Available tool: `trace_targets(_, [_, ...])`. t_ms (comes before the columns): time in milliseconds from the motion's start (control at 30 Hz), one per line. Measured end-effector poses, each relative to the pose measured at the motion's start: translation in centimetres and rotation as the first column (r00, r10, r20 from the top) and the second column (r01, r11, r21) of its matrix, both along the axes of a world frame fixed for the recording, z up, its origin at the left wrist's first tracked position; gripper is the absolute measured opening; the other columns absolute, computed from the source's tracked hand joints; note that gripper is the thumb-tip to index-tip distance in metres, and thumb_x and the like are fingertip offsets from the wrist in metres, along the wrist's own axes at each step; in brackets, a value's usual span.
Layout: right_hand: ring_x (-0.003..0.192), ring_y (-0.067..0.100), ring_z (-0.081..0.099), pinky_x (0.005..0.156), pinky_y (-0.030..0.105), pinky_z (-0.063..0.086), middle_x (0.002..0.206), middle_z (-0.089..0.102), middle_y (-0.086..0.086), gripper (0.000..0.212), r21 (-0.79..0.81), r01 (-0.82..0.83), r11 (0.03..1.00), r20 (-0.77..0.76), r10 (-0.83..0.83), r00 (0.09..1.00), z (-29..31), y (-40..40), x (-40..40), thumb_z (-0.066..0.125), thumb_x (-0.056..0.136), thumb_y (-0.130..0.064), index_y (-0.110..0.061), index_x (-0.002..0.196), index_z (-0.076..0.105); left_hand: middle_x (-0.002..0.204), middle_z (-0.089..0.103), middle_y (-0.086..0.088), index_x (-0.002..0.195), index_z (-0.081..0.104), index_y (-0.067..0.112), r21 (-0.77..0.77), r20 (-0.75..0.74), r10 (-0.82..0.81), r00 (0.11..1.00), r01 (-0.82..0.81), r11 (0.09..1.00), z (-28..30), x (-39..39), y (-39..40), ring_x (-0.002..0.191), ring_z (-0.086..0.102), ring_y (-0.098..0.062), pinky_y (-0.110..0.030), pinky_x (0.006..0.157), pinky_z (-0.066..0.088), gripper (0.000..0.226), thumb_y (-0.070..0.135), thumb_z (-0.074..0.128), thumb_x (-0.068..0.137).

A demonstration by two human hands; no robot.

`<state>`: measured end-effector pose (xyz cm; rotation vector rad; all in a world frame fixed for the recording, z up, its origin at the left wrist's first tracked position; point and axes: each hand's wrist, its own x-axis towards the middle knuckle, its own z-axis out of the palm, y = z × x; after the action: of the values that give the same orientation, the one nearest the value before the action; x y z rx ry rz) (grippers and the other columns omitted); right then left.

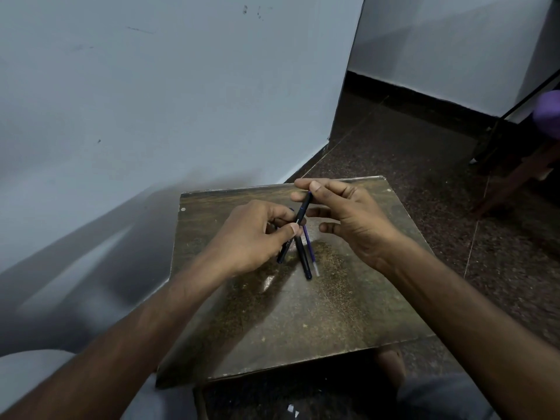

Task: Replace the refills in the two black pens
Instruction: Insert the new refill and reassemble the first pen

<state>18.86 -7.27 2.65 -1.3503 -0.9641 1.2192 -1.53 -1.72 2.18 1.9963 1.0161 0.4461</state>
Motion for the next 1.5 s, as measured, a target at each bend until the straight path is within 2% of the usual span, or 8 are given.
trace_targets(300, [0.066, 0.005, 0.061, 0.059, 0.019, 0.046, 0.088, 0.085, 0.003, 0.013, 0.001, 0.135, 0.991, -0.097, -0.135, 0.986, -0.6, 0.4, -0.4, 0.079, 0.097, -0.02, -0.008, 0.098, 0.084, 0.089, 0.086, 0.011, 0.106, 0.088, 0.03, -0.13, 0.128, 0.012, 0.992, 0.005, 0.991, -0.2, 0.1, -0.3, 0.08, 0.084, -0.006, -0.024, 0.075, 0.068, 0.011, 0.028, 0.08, 0.098])
trace_targets(467, [0.084, 0.012, 0.079, 0.064, 0.021, 0.057, 0.103, 0.087, 0.007, 0.025, 0.01, 0.08, 0.997, 0.014, -0.08, 0.997, -0.5, 0.1, -0.9, 0.077, 0.1, -0.032, -0.009, 0.105, 0.084, 0.097, 0.087, 0.007, 0.108, 0.087, 0.024, -0.225, 0.217, 0.088, 0.972, -0.038, 0.974, -0.4, 0.2, -0.1, 0.086, 0.085, -0.01, -0.032, 0.078, 0.07, 0.015, 0.028, 0.082, 0.095])
trace_targets(567, [0.102, 0.02, 0.081, 0.075, 0.032, 0.055, 0.105, 0.086, 0.006, 0.022, -0.069, 0.037, 0.997, 0.205, -0.022, 0.979, -1.1, -0.2, -0.9, 0.076, 0.101, -0.034, -0.013, 0.101, 0.083, 0.088, 0.086, 0.012, 0.104, 0.088, 0.028, -0.11, 0.183, 0.1, 0.978, -0.081, 0.991, -0.5, 0.0, 0.3, 0.08, 0.083, -0.004, -0.026, 0.072, 0.069, 0.01, 0.03, 0.081, 0.097])
trace_targets(733, [0.07, 0.011, 0.08, 0.057, 0.025, 0.056, 0.088, 0.086, 0.005, 0.019, -0.107, 0.151, 0.983, 0.016, -0.15, 0.989, -0.6, -0.1, -0.6, 0.068, 0.107, -0.028, -0.012, 0.098, 0.071, 0.078, 0.081, 0.012, 0.095, 0.086, 0.025, 0.468, -0.058, 0.14, 0.988, -0.097, 0.878, -1.1, -0.4, 1.8, 0.065, 0.071, 0.001, -0.017, 0.066, 0.059, 0.021, 0.036, 0.071, 0.104])
trace_targets(833, [0.06, 0.008, 0.073, 0.051, 0.024, 0.055, 0.083, 0.082, 0.002, 0.023, -0.157, 0.134, 0.978, 0.035, -0.13, 0.991, -0.5, -0.3, -0.4, 0.066, 0.108, -0.036, -0.014, 0.106, 0.074, 0.107, 0.08, 0.005, 0.127, 0.079, 0.023, 0.471, -0.116, 0.177, 0.977, -0.103, 0.876, -2.1, -0.4, 2.7, 0.083, 0.065, 0.001, -0.012, 0.077, 0.046, 0.029, 0.034, 0.076, 0.1])
trace_targets(1000, [0.058, 0.008, 0.07, 0.046, 0.025, 0.051, 0.083, 0.081, 0.0, 0.029, -0.216, 0.077, 0.973, 0.106, -0.055, 0.993, -0.6, -0.6, -0.8, 0.064, 0.108, -0.04, -0.014, 0.112, 0.076, 0.126, 0.069, -0.004, 0.141, 0.068, 0.027, 0.444, -0.246, 0.153, 0.957, -0.029, 0.896, -3.6, 0.2, 2.7, 0.103, 0.07, -0.021, -0.038, 0.093, 0.06, 0.045, 0.048, 0.071, 0.1])
trace_targets(1300, [0.083, 0.027, 0.068, 0.063, 0.032, 0.054, 0.1, 0.08, 0.014, 0.021, -0.261, -0.045, 0.964, 0.098, 0.073, 0.992, -0.4, -0.6, -0.9, 0.066, 0.105, -0.007, -0.01, 0.124, 0.072, 0.098, 0.072, 0.001, 0.12, 0.071, 0.022, 0.45, -0.302, 0.268, 0.915, -0.111, 0.886, -3.5, 0.7, 2.2, 0.085, 0.07, -0.02, -0.031, 0.068, 0.049, 0.031, 0.03, 0.08, 0.091])
trace_targets(1500, [0.079, 0.016, 0.076, 0.061, 0.027, 0.06, 0.091, 0.086, 0.01, 0.02, -0.165, -0.035, 0.986, 0.332, 0.089, 0.939, -1.0, -1.2, -1.1, 0.085, 0.094, -0.016, -0.01, 0.112, 0.078, 0.081, 0.069, 0.008, 0.102, 0.067, 0.027, 0.269, -0.243, 0.27, 0.932, -0.203, 0.941, -3.1, 0.1, 2.5, 0.075, 0.064, -0.013, -0.018, 0.059, 0.039, 0.022, 0.029, 0.082, 0.087])
